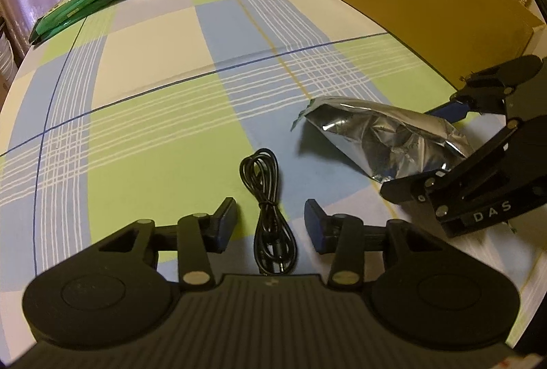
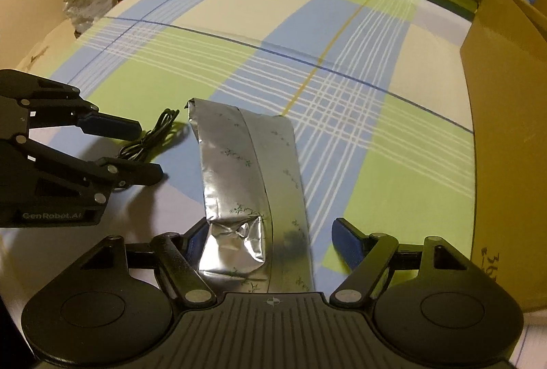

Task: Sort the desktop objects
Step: 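Grasp the black cable with the left gripper while the right grasps the silver pouch, then lift the black cable with the left gripper while the right lifts the silver pouch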

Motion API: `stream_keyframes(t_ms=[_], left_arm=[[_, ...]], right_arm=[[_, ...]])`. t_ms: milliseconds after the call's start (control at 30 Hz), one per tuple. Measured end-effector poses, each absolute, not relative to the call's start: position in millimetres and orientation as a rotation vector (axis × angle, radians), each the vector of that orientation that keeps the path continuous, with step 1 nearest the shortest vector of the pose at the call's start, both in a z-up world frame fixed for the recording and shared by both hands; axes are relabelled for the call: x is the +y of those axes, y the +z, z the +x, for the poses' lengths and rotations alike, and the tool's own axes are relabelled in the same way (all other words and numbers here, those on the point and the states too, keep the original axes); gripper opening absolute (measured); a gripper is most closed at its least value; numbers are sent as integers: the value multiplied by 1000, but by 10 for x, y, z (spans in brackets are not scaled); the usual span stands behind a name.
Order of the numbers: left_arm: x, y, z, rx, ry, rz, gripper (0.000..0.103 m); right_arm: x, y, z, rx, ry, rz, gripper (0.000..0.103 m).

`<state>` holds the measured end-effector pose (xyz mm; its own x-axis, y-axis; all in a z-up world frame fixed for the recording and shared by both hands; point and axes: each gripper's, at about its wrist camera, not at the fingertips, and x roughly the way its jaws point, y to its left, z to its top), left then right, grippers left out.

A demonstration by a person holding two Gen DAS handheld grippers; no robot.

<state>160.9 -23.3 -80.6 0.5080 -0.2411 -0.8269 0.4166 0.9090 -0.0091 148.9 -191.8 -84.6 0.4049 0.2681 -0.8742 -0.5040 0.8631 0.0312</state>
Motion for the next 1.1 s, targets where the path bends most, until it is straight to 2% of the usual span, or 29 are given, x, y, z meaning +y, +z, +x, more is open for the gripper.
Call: stream_keyframes(t_ms=[233,300,333,400,433,467,600,767,1100], left_arm=[[-251,-817,1731,938,-360,179,38],[-253,-819,1761,933,-353,174,32],[-254,-813,1772,931,-352,172,21],[-249,-807,1780,932,-350,173,18],[-250,-807,1775,932,-350,173,10],[-250,-806,1768,932,-351,174,8],[-252,-801,1733,933,-358,178,8],[-277,-797,1722,931,-370,179,8],[-265,-750,1721,915,-372,158,8]], right_arm=[[-1919,-839,1534,1031,488,-228,71],[-1915,-840,1540,1028,488,-230,70],[-1909,-841,1543,1025,487,-233,70],[-1907,-844,1557,1022,488,-230,70],[-1904,-845,1560,1021,489,-231,70],[-1900,-847,1563,1020,490,-233,70],[-1888,-843,1551,1015,489,-241,68],[-1875,-826,1551,1007,496,-245,53],[-1905,-757,1535,967,459,-224,38]])
